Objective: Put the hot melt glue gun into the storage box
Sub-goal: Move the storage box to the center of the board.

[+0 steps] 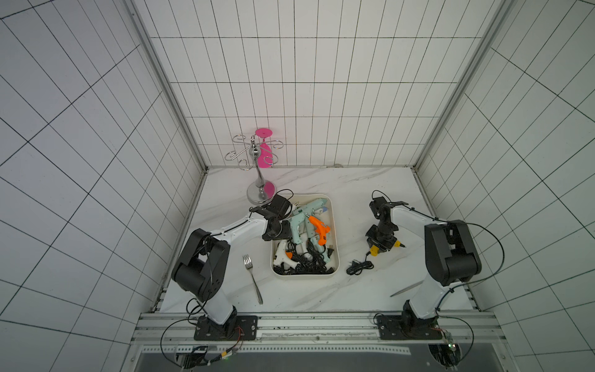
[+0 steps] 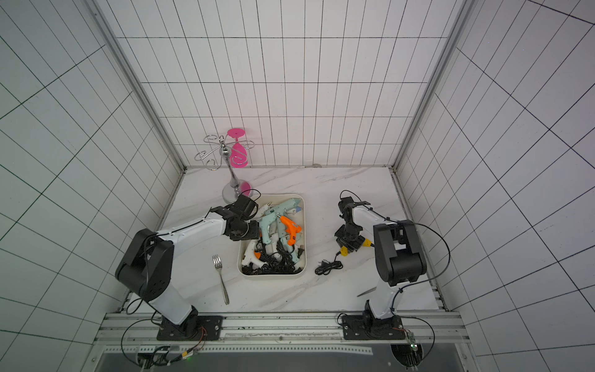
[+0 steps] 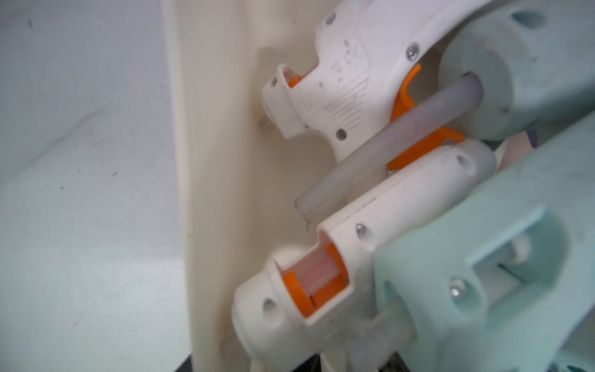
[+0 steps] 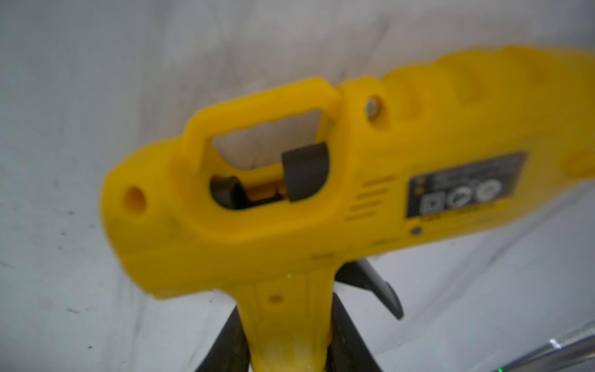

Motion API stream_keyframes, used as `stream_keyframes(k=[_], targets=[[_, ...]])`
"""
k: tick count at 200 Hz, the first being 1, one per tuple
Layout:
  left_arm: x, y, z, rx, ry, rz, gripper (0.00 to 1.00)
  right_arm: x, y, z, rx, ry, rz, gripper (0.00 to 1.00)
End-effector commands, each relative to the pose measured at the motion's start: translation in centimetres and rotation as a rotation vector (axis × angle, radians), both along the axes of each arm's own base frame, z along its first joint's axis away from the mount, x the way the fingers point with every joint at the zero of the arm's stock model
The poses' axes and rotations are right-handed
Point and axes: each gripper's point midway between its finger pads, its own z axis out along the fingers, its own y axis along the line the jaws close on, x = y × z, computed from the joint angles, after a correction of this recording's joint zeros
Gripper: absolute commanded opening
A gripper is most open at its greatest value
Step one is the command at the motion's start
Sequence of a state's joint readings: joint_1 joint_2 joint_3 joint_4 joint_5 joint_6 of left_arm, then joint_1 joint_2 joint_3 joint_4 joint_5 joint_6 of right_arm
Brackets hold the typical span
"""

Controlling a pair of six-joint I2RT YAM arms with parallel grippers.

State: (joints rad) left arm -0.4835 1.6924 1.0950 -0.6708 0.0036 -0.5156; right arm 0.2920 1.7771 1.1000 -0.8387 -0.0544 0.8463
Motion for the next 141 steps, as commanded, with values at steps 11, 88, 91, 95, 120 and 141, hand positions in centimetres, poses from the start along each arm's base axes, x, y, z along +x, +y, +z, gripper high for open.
stream_keyframes(k=[11, 88, 91, 95, 120, 141], targets=[[4.0, -2.8, 1.2, -0.125, -0.078, 0.039, 0.62, 4.7, 0.2, 1.4, 0.005, -0.093, 0.148, 0.20], [1.5, -0.5, 11.3, -0.122, -0.324, -0.052, 0.98, 6.6, 1.9, 8.2, 0.115, -0.293, 0.395, 0.13], [1.4, -0.5, 11.8, -0.128, -0.340, -0.061, 0.98, 6.6, 2.0, 8.6, 0.126, -0.303, 0.402, 0.13], [1.4, -0.5, 12.9, -0.136, -0.370, -0.072, 0.98, 6.7, 2.1, 9.0, 0.137, -0.314, 0.403, 0.13], [1.6, -1.2, 18.2, -0.201, -0.574, -0.156, 0.99, 6.4, 4.2, 12.6, 0.320, -0.401, 0.448, 0.12], [1.8, -2.4, 21.6, -0.268, -0.717, -0.239, 0.99, 6.1, 6.4, 17.1, 0.504, -0.511, 0.491, 0.13]])
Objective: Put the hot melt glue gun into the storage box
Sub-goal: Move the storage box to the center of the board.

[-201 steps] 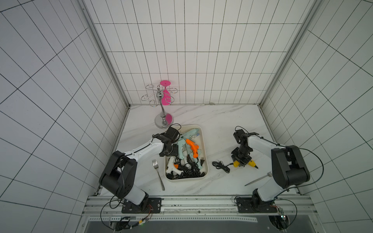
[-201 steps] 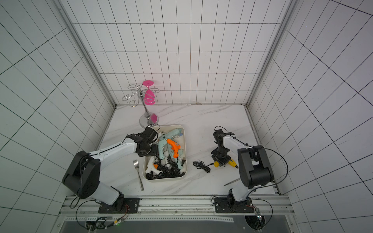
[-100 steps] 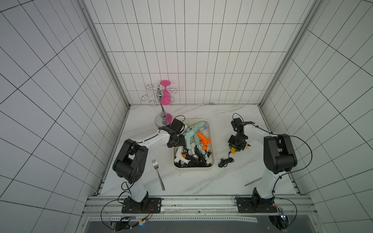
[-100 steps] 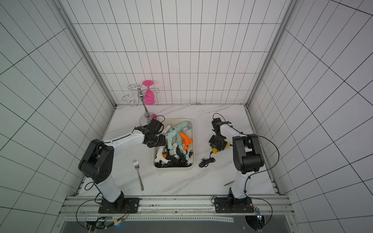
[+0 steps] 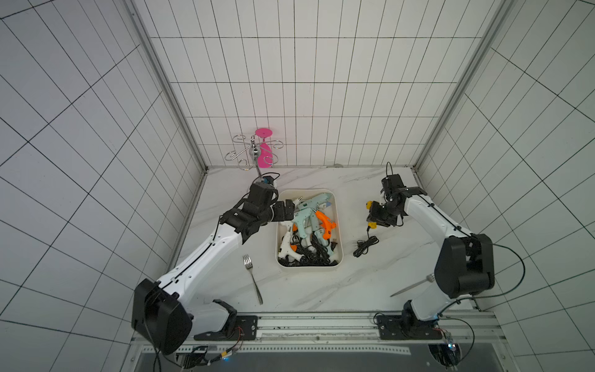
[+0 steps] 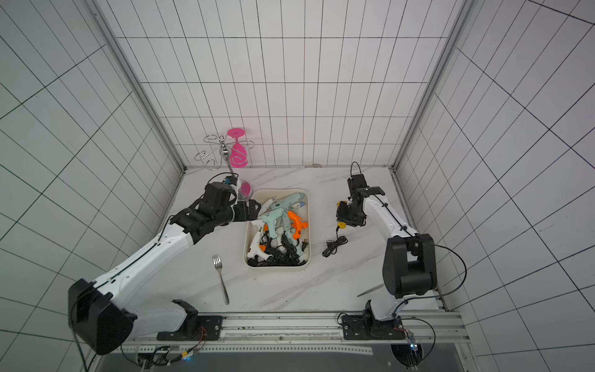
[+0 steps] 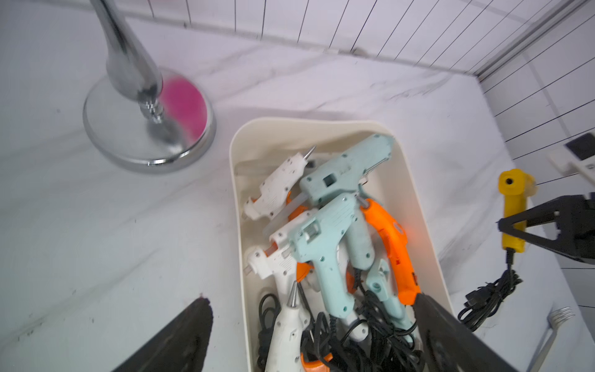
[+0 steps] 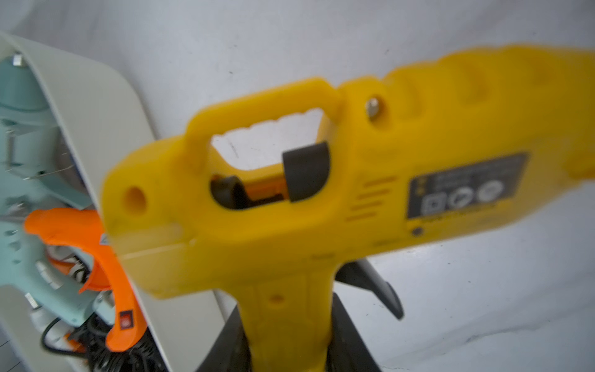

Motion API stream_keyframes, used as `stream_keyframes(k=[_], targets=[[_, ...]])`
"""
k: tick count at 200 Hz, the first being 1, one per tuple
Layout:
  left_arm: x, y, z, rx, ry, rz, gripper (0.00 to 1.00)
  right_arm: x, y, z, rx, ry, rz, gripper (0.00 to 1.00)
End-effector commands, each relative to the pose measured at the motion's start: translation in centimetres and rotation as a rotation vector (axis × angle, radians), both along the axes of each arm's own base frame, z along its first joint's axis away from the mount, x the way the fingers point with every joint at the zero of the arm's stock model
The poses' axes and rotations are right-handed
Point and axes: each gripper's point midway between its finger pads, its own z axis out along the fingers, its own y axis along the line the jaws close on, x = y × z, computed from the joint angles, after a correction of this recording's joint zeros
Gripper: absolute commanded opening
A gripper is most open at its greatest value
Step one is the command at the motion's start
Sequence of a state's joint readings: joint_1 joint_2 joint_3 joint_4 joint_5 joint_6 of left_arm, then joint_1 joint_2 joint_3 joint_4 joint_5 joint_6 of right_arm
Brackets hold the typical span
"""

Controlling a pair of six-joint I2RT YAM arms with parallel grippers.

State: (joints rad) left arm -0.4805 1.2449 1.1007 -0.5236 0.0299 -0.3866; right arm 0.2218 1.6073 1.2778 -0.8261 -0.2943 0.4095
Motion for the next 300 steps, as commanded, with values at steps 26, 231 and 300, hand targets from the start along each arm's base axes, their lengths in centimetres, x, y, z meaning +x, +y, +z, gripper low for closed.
stream_keyframes(k=[26, 231, 300], targets=[[-0.4, -4.1, 7.6, -0.104, -0.344, -0.293, 0.99, -1.8, 7.1, 12.6, 0.567, -0.168, 0.290, 0.17], [-5.0, -17.1, 7.4, 0.000, -0.774, -1.025, 0.77, -17.3, 16.0, 21.2, 1.159, 0.026, 0.873, 0.17], [-6.0, -16.4, 7.3, 0.034, -0.733, -1.007, 0.24, -14.7, 15.4, 20.5, 1.104, -0.059, 0.811, 0.47]])
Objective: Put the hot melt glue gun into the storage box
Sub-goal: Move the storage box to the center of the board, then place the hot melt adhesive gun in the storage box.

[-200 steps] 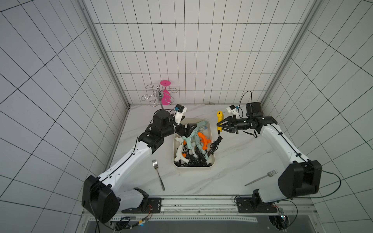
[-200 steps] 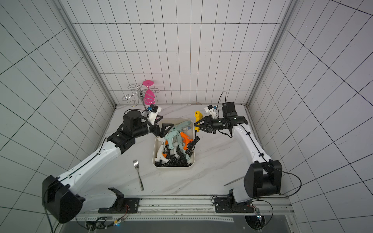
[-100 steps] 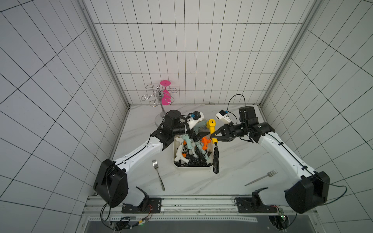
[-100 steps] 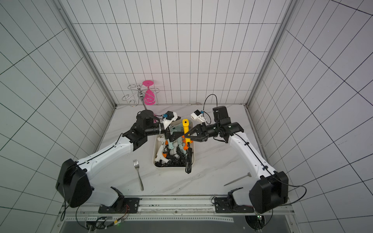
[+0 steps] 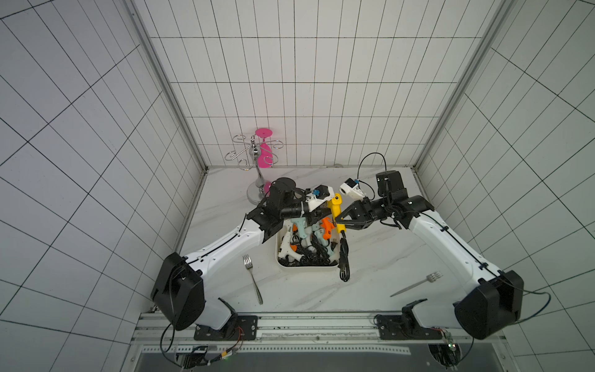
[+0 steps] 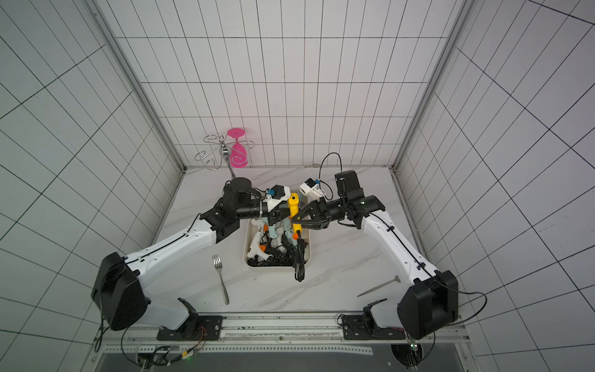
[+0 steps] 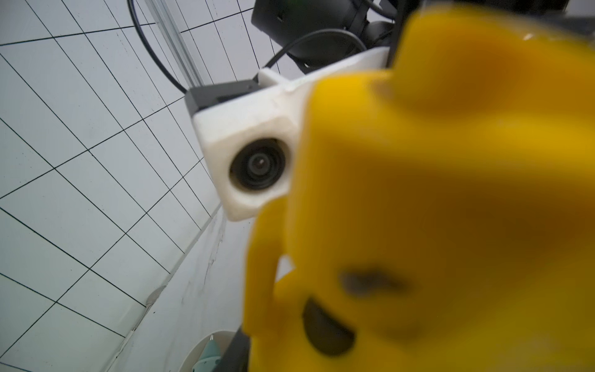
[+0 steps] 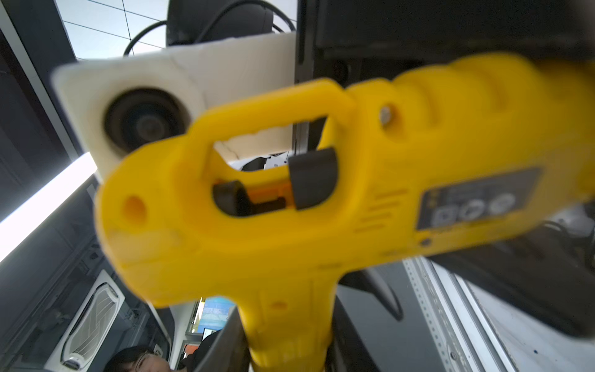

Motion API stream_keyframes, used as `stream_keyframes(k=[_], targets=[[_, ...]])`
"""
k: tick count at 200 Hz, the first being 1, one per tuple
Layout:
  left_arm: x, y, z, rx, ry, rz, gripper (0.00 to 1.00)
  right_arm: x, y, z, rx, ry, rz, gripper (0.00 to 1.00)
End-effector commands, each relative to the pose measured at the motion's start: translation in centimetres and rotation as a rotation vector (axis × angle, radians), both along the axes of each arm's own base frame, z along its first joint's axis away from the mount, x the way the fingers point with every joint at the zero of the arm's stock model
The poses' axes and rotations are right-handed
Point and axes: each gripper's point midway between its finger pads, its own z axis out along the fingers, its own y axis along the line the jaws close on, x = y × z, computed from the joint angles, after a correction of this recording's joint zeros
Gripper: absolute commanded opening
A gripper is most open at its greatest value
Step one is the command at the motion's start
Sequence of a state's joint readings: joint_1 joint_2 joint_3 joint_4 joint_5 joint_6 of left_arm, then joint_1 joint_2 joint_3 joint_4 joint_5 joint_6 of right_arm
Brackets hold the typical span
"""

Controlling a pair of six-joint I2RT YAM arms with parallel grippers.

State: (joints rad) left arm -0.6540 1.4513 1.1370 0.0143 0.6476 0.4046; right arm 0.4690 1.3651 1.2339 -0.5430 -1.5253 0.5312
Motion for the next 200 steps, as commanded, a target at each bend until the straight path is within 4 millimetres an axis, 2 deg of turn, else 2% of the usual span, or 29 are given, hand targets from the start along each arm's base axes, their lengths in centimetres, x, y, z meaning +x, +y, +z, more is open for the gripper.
stream_keyframes(k=[1, 10, 29, 50, 66, 90, 120, 146, 179, 200], targets=[[-0.9, 0.6, 1.3, -0.003, 0.035, 0.018, 0.24, 2.2, -0.5, -0.6, 0.002, -0.105, -0.080, 0.48], [-0.9, 1.0, 0.3, 0.043, 0.037, 0.037, 0.21, 4.4, -1.9, -0.9, -0.036, -0.144, -0.200, 0.54], [-0.6, 2.4, -2.4, 0.193, 0.029, 0.090, 0.17, 8.3, -5.4, -1.0, -0.083, -0.168, -0.416, 0.57], [0.3, 4.6, -3.9, 0.332, -0.014, 0.180, 0.14, 11.0, -8.8, -1.8, -0.126, -0.168, -0.606, 0.58], [1.1, 6.3, -4.3, 0.388, -0.023, 0.244, 0.14, 12.6, -10.8, -3.7, -0.178, -0.119, -0.711, 0.58], [2.0, 8.3, -5.5, 0.475, -0.033, 0.315, 0.14, 13.7, -12.0, -6.9, -0.248, -0.039, -0.781, 0.58], [2.7, 9.8, -8.4, 0.613, -0.045, 0.354, 0.14, 14.1, -12.8, -9.9, -0.321, 0.000, -0.841, 0.58], [5.2, 12.2, -11.7, 0.784, -0.079, 0.489, 0.15, 14.3, -13.5, -11.9, -0.377, 0.016, -0.884, 0.58], [6.8, 11.3, -13.2, 0.824, -0.101, 0.565, 0.14, 14.4, -13.6, -13.0, -0.392, 0.037, -0.884, 0.58], [8.2, 11.0, -14.0, 0.909, -0.078, 0.641, 0.14, 14.4, -13.6, -13.6, -0.394, 0.047, -0.880, 0.58]])
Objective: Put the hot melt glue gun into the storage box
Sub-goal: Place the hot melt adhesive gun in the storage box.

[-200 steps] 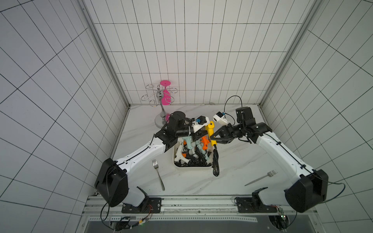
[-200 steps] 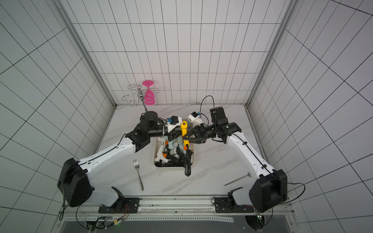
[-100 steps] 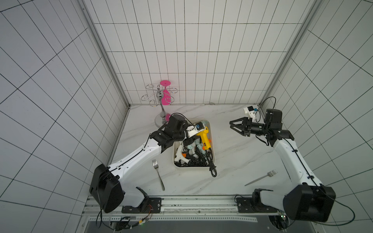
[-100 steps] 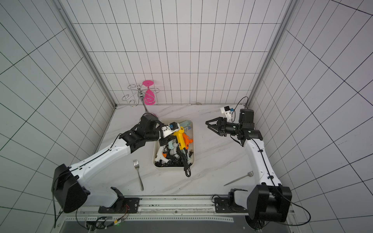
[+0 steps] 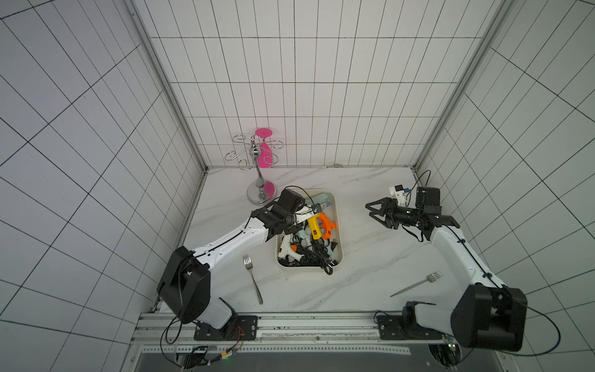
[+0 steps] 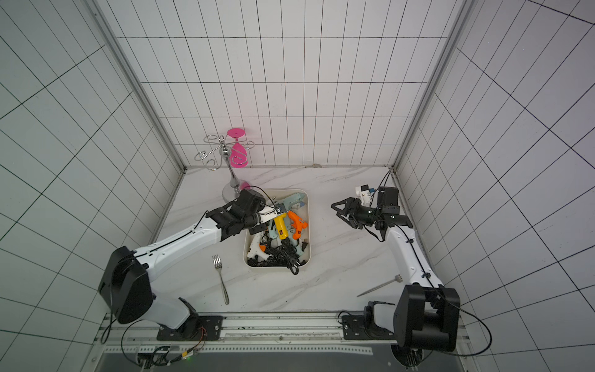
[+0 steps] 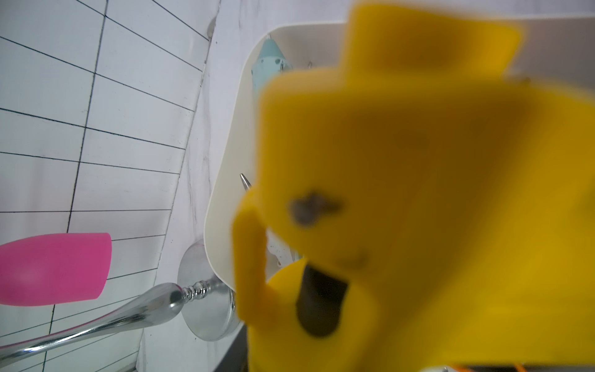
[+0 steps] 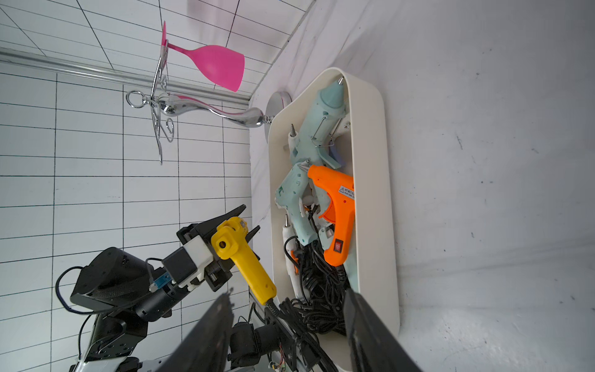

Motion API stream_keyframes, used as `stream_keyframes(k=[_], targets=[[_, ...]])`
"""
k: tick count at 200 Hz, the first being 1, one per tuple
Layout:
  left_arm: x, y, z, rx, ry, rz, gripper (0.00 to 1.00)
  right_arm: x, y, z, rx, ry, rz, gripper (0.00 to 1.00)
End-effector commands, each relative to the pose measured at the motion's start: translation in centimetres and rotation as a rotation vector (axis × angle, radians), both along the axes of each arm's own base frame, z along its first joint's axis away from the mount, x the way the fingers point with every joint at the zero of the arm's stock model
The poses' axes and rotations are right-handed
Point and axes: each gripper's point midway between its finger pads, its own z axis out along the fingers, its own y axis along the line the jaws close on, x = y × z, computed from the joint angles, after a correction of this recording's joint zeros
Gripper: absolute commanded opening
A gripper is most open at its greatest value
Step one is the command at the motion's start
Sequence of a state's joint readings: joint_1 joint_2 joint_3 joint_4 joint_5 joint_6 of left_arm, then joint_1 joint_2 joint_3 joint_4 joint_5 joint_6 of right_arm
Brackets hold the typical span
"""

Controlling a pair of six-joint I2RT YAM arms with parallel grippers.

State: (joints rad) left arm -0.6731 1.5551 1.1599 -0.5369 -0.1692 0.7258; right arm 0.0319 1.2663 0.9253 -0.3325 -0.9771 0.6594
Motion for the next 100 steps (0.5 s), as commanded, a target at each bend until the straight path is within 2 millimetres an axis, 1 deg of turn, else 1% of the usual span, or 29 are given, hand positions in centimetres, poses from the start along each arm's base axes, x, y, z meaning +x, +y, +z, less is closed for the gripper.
stream_keyframes(k=[1, 16, 29, 40, 53, 67, 84, 100], targets=[[2.6, -0.4, 1.4, 0.051, -0.088, 0.114, 0.14, 0.2, -0.5, -1.7, -0.015, 0.018, -0.022, 0.58], [3.2, -0.5, 0.1, 0.116, -0.090, 0.133, 0.13, 0.2, -0.5, -2.0, -0.018, 0.022, -0.021, 0.58], [3.9, -0.5, -0.2, 0.144, -0.097, 0.163, 0.12, 0.1, -0.6, -2.1, -0.025, 0.018, -0.025, 0.58], [4.6, -0.6, 0.3, 0.136, -0.101, 0.201, 0.12, 0.0, -0.6, -2.2, -0.026, 0.016, -0.023, 0.58], [4.8, -0.8, 1.0, 0.124, -0.093, 0.218, 0.12, -0.1, -0.5, -2.3, -0.022, 0.019, -0.012, 0.58], [4.3, -1.2, 0.9, 0.136, -0.081, 0.201, 0.13, -0.2, -0.4, -2.6, -0.020, 0.025, -0.005, 0.58], [2.7, -1.7, -0.7, 0.192, -0.064, 0.136, 0.16, -0.3, -0.4, -2.9, -0.023, 0.027, 0.003, 0.58], [0.9, -1.8, -2.5, 0.252, -0.033, 0.099, 0.18, -0.4, 0.0, -2.4, -0.031, -0.002, 0.032, 0.58]])
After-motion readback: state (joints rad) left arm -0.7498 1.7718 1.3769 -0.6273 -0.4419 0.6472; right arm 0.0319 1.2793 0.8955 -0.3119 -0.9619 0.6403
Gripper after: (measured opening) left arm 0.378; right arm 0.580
